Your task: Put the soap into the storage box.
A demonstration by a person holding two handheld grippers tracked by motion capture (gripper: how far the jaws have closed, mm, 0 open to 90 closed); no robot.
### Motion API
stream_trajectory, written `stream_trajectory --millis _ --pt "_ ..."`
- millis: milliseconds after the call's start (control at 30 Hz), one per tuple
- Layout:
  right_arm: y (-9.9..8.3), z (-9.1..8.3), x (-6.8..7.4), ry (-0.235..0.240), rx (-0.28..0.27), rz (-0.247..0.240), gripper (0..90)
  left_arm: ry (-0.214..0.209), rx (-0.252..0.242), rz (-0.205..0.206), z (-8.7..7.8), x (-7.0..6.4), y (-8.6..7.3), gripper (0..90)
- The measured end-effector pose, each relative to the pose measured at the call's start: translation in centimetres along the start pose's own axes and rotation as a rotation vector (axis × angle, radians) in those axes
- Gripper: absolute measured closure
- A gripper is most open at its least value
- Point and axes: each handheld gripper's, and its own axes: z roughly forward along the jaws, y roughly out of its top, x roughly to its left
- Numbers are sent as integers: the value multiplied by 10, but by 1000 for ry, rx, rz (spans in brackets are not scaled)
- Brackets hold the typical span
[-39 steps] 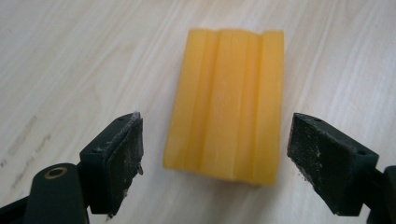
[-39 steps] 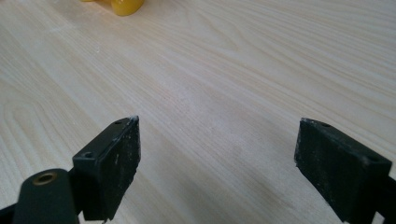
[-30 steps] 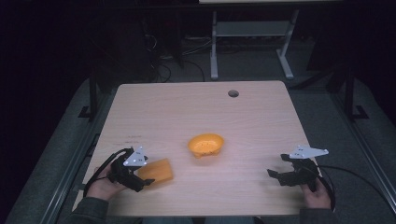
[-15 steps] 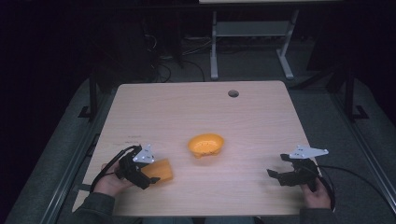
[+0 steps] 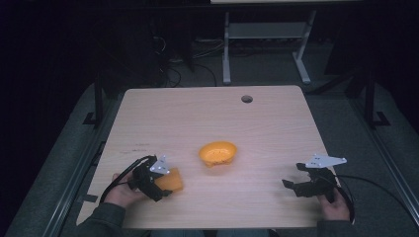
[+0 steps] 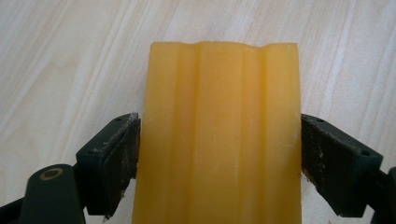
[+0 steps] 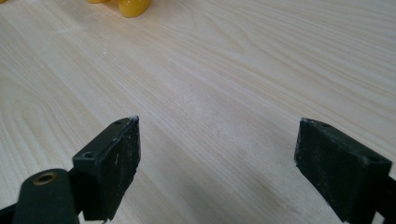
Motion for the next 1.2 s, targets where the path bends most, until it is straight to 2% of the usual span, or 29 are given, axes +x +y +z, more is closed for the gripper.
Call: stream_trajectory --millis 300,500,800,933,1000,1100,1133,1200 --pt "0 1 1 5 7 -6 139 -3 33 -1 7 0 -1 159" --pt "0 1 1 9 10 -5 140 -26 33 -20 8 2 -1 168" --pt "1 2 2 9 12 -6 140 -30 32 -19 7 3 -1 186" --pt "0 2 2 9 12 -5 139 -32 22 -27 4 2 -1 204" --pt "0 2 2 8 12 -5 139 -30 26 -16 4 2 -1 206" --pt "0 1 2 9 12 -6 139 -30 26 -29 3 1 -1 207" --pt "0 1 2 10 11 -6 140 -19 18 -21 2 1 0 207" --pt "0 2 2 12 8 -6 139 -15 -9 -34 -2 1 0 207"
